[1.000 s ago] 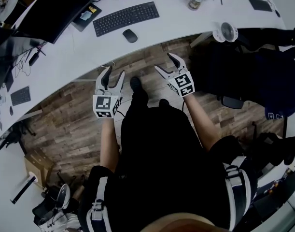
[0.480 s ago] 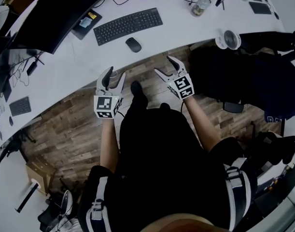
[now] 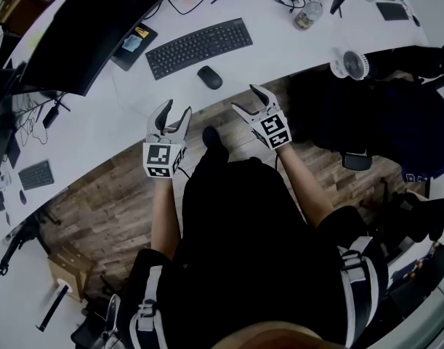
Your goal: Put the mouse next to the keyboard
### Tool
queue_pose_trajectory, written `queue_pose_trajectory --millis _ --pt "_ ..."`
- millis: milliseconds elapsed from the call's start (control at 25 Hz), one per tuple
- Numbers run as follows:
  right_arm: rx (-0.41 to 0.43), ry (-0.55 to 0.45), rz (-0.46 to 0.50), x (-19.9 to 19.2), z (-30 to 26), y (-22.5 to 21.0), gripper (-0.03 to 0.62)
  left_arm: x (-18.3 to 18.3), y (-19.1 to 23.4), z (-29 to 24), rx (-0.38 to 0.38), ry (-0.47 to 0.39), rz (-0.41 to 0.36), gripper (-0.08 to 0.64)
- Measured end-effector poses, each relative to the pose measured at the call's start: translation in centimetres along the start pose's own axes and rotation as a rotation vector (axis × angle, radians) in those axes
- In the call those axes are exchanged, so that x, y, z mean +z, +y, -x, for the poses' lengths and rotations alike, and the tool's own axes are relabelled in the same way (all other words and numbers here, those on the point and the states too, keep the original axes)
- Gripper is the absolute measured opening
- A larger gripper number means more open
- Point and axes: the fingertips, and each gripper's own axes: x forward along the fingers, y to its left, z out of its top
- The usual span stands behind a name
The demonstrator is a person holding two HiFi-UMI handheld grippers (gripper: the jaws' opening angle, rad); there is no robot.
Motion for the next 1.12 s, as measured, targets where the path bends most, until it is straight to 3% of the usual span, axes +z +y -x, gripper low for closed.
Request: queue_pose_trajectory --millis 640,1120 --pt "-0.031 0.021 -0.021 2.1 -6.0 1.9 0.321 -0.4 6.3 -1.0 -0.057 -0.003 0.003 0.210" --pt "-0.019 0.037 -0.009 1.9 -7.4 3.2 0.318 -2.1 6.1 0.0 -0.065 0.021 0.010 0.209"
